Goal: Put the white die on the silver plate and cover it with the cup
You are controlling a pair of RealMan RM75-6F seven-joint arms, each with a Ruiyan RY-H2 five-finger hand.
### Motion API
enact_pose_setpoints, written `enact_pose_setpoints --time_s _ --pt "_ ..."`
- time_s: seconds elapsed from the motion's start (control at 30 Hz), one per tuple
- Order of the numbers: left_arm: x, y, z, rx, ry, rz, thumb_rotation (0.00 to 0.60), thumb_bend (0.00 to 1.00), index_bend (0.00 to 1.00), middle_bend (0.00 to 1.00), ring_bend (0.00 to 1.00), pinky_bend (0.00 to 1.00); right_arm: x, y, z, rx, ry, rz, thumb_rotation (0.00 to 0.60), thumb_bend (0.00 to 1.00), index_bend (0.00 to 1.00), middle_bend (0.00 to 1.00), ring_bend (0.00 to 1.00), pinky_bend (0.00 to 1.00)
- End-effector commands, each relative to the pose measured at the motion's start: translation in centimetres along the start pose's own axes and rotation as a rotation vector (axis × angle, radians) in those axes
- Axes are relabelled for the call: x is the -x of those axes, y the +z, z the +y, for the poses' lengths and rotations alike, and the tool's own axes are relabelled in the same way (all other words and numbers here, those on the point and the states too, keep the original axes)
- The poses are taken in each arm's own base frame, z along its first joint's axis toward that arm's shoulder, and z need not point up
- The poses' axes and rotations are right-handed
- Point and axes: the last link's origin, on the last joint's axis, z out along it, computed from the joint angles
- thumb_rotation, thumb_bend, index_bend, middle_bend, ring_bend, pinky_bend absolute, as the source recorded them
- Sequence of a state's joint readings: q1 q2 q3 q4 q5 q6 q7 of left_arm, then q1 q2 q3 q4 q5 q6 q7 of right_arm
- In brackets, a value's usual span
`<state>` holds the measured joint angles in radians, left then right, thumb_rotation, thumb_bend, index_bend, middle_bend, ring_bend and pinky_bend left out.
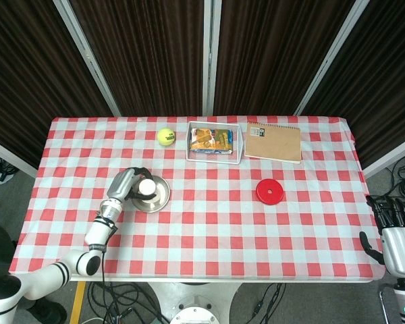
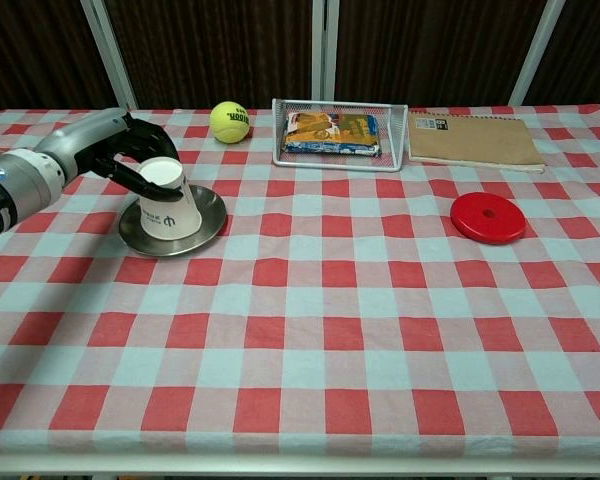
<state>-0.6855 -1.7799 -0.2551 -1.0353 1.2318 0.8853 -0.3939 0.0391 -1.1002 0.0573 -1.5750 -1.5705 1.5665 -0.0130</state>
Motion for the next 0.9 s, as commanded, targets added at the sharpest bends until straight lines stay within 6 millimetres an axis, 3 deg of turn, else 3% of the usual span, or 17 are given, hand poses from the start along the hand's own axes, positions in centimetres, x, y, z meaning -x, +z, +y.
enact_pose_setpoints --time_s 0.03,0.33,0.63,0.9 --pt "0.3 -0.3 0.5 0.026 0.01 -0.019 0.6 0.14 0.51 0.49 0.32 0.22 0.0 0.0 0.0 0.002 -0.004 -0.005 0.6 0.33 0.05 0.2 0.0 0.01" --pt "-1.3 1.3 -1.0 -0.057 0.01 0.046 0.6 0.14 0.51 0.49 0.32 0.22 0.3 0.0 -0.1 -0.004 -0.023 -0.079 0.6 0.33 0.03 0.14 0.0 0.02" --pt "0.6 -0.6 0.6 0.018 -0.003 -0.028 0.6 0.14 0.51 0.49 0.32 0.22 0.5 0.2 -0.3 -0.024 -0.019 -0.109 0.6 0.33 0.0 0.1 0.0 0.01" --pt "-0.7 0.8 -0.8 -0.067 -0.061 0.042 0.6 0.14 0.51 0.49 0.32 0.22 0.4 0.2 -0.4 -0.019 -0.021 -0.104 0.6 0.33 0.0 0.1 0.0 0.01"
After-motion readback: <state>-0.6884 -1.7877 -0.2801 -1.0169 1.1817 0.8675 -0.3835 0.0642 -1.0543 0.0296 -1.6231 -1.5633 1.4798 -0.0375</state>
